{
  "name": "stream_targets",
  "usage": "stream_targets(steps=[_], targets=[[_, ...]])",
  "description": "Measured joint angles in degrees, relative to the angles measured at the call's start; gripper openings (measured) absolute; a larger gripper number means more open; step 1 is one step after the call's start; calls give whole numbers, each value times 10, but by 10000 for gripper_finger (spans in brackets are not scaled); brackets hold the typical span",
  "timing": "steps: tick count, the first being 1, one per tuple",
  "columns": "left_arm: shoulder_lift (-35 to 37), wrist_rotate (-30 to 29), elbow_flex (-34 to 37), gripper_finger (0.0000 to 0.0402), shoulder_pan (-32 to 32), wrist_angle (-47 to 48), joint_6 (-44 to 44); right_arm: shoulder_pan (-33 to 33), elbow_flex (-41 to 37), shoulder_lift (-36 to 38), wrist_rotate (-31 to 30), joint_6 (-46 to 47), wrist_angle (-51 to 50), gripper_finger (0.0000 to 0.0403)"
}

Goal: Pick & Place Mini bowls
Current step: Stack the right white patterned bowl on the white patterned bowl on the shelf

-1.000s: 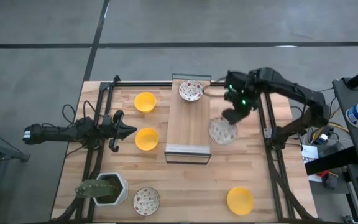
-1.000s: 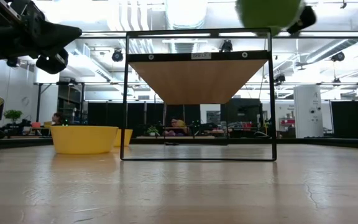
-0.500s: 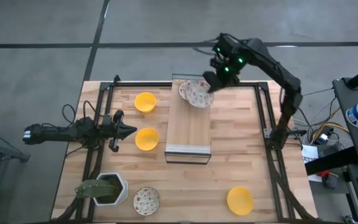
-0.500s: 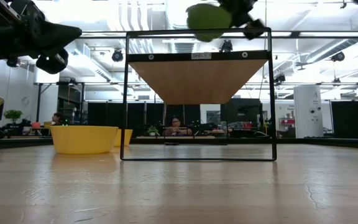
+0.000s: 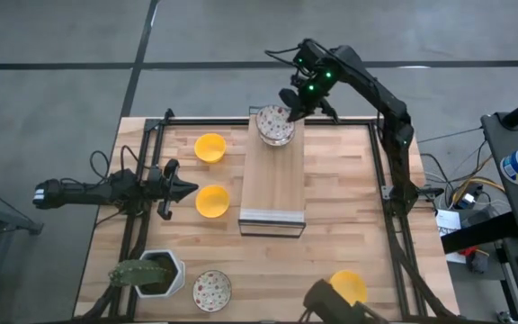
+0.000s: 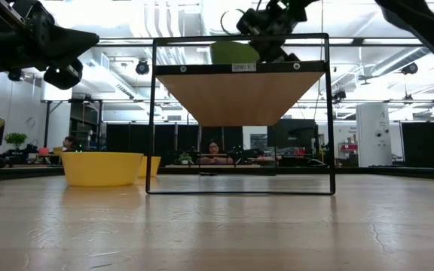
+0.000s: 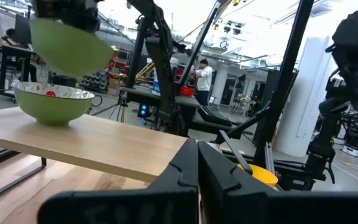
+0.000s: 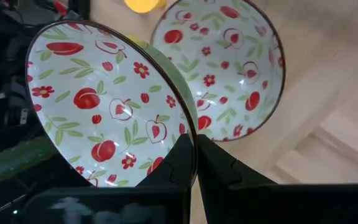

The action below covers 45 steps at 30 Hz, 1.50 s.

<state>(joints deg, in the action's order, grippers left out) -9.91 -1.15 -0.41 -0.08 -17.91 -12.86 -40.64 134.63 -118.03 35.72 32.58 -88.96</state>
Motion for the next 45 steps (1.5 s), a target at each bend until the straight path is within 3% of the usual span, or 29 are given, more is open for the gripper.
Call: stream_targets(steps=[9, 45], targets=[[0, 0, 0, 0, 0, 0, 0, -12, 1, -15, -61, -33, -1, 8], [0, 0, 0, 0, 0, 0, 0, 2, -3, -31, -89, -64, -8, 8]])
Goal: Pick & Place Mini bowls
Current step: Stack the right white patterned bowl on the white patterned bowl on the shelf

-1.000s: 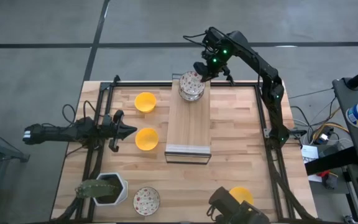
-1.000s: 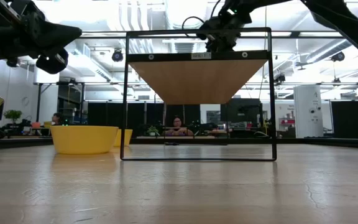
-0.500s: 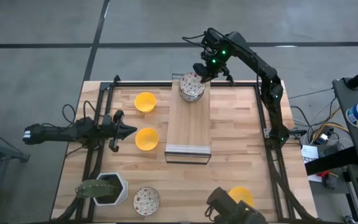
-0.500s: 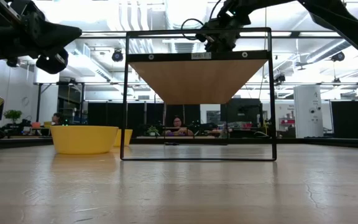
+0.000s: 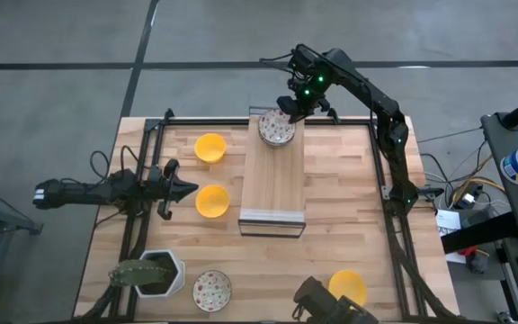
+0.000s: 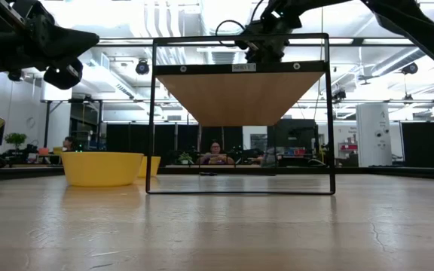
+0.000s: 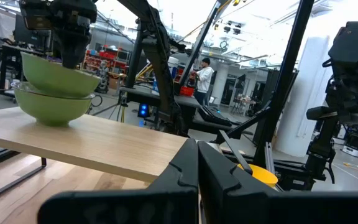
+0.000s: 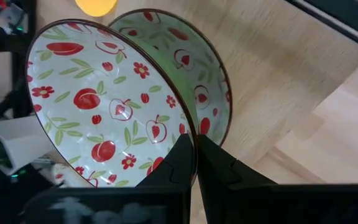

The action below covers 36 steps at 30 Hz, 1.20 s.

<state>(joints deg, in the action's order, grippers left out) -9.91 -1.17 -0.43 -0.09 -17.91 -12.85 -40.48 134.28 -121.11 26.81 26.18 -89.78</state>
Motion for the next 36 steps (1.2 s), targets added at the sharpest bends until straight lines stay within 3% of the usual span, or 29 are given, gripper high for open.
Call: stream_targets(steps=[25, 36], targets=[[0, 0, 0, 0, 0, 0, 0, 2, -56, 1, -12, -17, 23, 10], [0, 0, 0, 0, 0, 0, 0, 3, -31, 1, -15, -5, 21, 95]])
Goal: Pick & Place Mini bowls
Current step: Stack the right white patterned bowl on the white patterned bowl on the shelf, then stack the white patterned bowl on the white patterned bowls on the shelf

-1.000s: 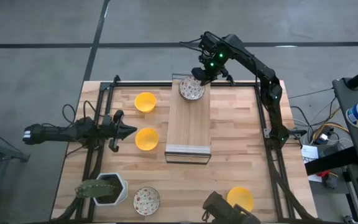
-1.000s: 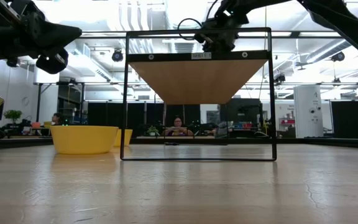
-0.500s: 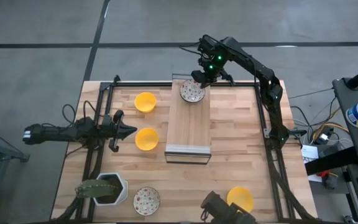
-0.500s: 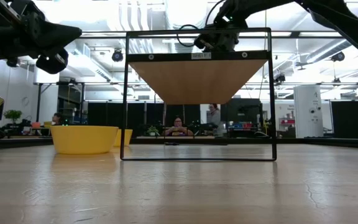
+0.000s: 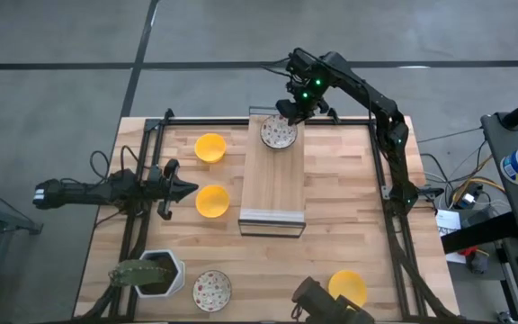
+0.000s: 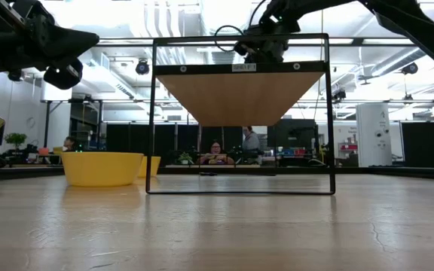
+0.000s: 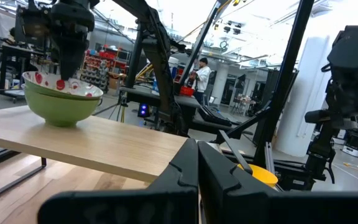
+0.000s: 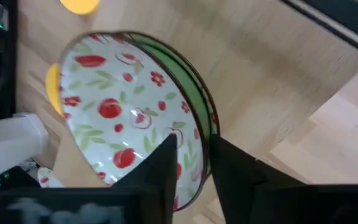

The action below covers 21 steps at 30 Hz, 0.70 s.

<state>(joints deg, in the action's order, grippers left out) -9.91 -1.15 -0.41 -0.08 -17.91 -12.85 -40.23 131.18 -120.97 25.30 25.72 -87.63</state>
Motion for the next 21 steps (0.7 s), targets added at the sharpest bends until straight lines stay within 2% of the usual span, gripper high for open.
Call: stream_targets(steps=[8, 17, 21], targets=[[0, 0, 0, 0, 0, 0, 0, 0, 37, 7, 5, 6, 0, 146], [0, 0, 0, 0, 0, -8, -1, 7, 37, 42, 16, 10, 28, 164], [0, 0, -4, 0, 0, -21, -78, 18, 37, 60, 17, 20, 56, 164]])
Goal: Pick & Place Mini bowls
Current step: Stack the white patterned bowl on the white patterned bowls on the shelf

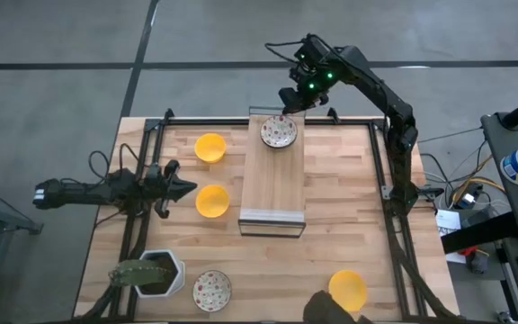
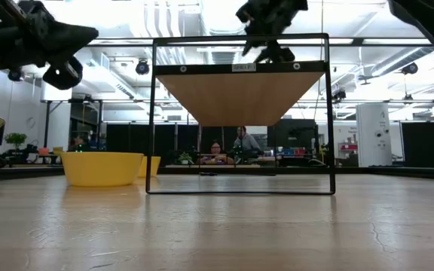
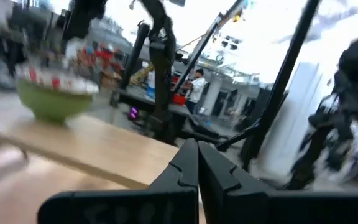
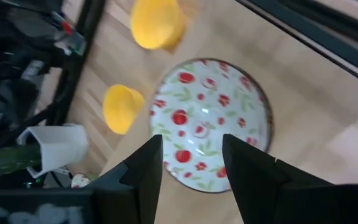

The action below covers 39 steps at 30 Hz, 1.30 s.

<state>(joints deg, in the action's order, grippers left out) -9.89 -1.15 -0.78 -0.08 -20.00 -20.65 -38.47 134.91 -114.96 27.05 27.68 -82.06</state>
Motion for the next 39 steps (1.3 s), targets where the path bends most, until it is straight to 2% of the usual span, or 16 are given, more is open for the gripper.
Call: stream_targets(steps=[5, 8, 11, 17, 21, 26, 29, 34, 39], targets=[[0, -3, -26, 0, 0, -31, -189, 23, 0, 25, -1, 17, 47, 162], [0, -14, -40, 0, 0, -48, -255, 43, 0, 38, -4, 22, 76, 157], [0, -17, -52, 0, 0, -64, -330, 64, 0, 47, -33, 24, 100, 152], [-13, -75, -76, 7, 1, -49, -444, 107, 0, 55, -60, 23, 108, 142], [-55, -75, -125, 39, 1, 34, -453, 135, 0, 56, -69, 9, 109, 136], [-146, -66, -219, 105, 1, 138, -449, 174, 0, 58, -82, -25, 102, 132], [-202, -29, -285, 134, 0, 215, -419, 198, 0, 60, -82, -61, 82, 134], [-297, 21, -401, 146, -6, 413, -373, 241, -1, 68, -89, -113, 36, 128], [-392, 28, -485, 147, -13, 550, -331, 284, -1, 73, -151, -153, 15, 121]])
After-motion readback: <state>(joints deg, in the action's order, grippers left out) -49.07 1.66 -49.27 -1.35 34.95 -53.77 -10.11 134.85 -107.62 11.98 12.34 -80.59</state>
